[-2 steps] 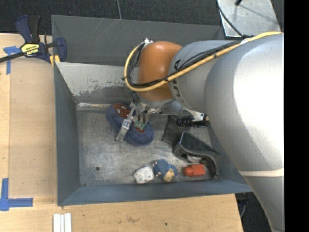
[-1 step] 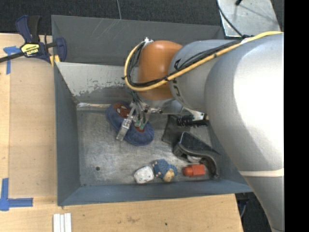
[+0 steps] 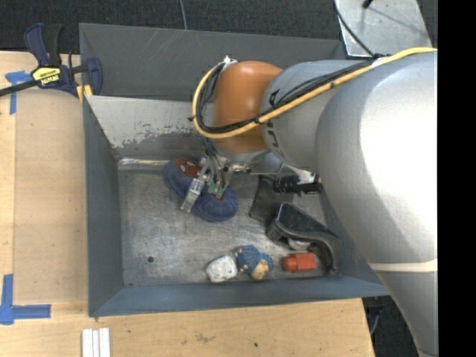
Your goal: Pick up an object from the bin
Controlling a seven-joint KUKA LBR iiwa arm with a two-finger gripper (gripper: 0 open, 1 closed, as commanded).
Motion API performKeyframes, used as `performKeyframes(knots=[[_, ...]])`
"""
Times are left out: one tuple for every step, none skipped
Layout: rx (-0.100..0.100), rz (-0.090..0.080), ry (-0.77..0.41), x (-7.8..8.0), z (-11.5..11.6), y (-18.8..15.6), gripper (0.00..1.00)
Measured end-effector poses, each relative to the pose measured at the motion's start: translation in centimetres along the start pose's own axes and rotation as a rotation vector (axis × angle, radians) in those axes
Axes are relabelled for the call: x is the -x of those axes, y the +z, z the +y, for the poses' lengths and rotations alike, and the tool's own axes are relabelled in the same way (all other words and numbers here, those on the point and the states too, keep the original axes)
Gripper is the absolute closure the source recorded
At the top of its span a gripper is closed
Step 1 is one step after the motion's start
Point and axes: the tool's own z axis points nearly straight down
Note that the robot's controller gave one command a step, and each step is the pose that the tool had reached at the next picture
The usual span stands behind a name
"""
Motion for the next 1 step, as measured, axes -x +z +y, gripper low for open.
performKeyframes(knots=[[-0.002,0.004,0.000,0.14,0.01,-1.27,1.00]])
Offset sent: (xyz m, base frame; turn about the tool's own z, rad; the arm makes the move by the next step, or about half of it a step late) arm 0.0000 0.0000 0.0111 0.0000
